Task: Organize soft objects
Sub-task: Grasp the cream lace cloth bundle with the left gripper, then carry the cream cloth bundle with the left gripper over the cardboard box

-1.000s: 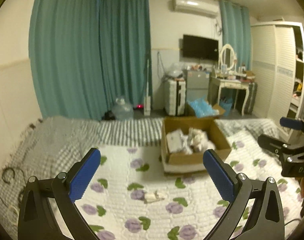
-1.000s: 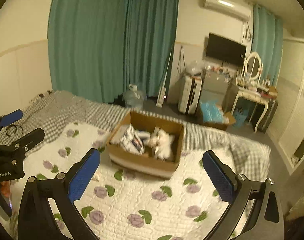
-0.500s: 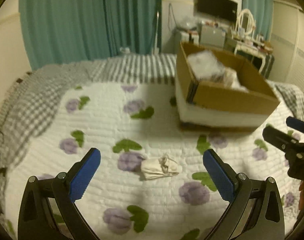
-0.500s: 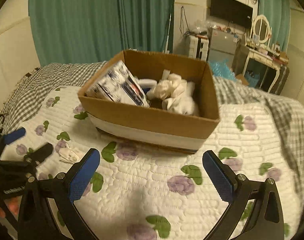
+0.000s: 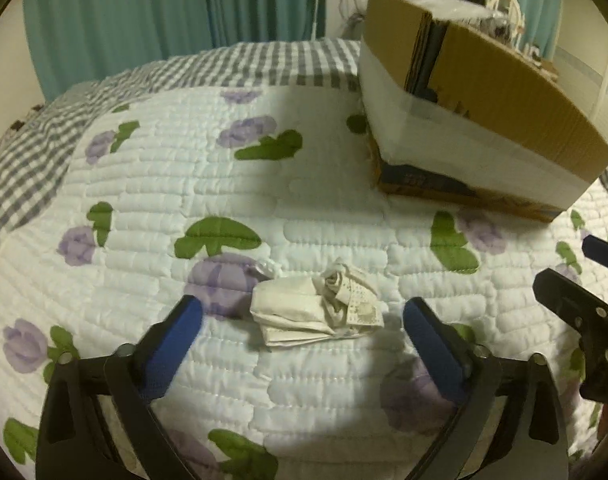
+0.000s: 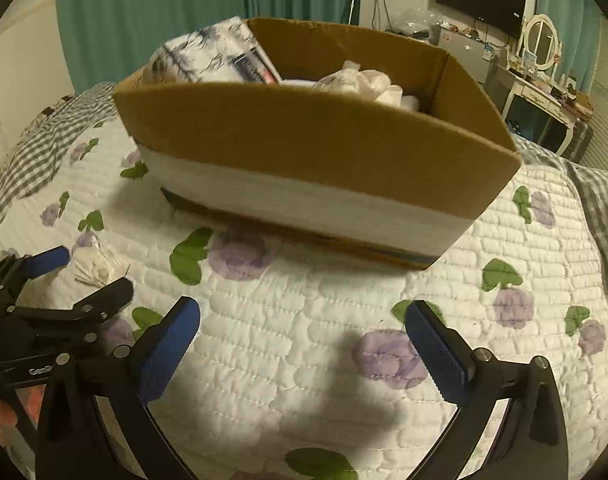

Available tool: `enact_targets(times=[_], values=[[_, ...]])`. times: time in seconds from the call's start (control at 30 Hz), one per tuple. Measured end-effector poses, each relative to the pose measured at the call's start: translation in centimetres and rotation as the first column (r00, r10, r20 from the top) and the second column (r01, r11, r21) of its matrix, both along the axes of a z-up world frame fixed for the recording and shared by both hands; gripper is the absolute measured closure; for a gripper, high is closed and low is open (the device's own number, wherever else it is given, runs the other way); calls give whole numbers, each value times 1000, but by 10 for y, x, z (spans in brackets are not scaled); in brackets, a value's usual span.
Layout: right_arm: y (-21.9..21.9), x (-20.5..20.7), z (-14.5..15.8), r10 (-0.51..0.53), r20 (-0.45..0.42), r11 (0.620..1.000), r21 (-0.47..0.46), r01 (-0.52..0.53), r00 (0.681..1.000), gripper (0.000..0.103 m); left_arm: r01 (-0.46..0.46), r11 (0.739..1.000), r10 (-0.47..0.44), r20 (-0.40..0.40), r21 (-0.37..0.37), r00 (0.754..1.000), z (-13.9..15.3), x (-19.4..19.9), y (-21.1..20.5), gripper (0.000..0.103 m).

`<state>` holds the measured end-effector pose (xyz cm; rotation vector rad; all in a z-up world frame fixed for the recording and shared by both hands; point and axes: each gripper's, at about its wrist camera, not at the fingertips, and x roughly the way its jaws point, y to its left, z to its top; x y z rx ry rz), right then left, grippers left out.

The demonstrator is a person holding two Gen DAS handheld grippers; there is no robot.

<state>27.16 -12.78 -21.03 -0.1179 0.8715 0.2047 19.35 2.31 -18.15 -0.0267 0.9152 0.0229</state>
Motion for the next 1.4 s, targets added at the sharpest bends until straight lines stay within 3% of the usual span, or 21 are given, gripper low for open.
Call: enact_targets(times=[0.1,0.17,0.27,0.53,0.7,1.03,1.4], values=[[2,-2,-2,5,-6,1000,-1,-5,1000,0,1,1000,-1,-10,4,1000,-5,1,2,17],[2,-3,-4,4,-11,1000,1,-4,1000,0,4,1000,-4,-4,-13,1000,-5,1,3,34],[0,-5,-5,-1,-15,1000,6,1,1000,0,25,1000,-25,1,-18,1000,-2,1,3,45],[-8,-19,4,-17,-12,1000,18,17,1000,0,76,997,-76,-2,12,997,4,-8,-6,46],[-13,-36,25,-25,12,999,29,25,1000,0,111,993,-112,11,48,994,24,-24,-19,46],[-28,-82,96,-48,115,998,38,44,992,0,173,985,-174,146,16,974,99,-68,-39,46],[-44,-119,192,-53,273,998,39,44,960,0,209,978,-203,305,14,930,184,-105,-58,46]])
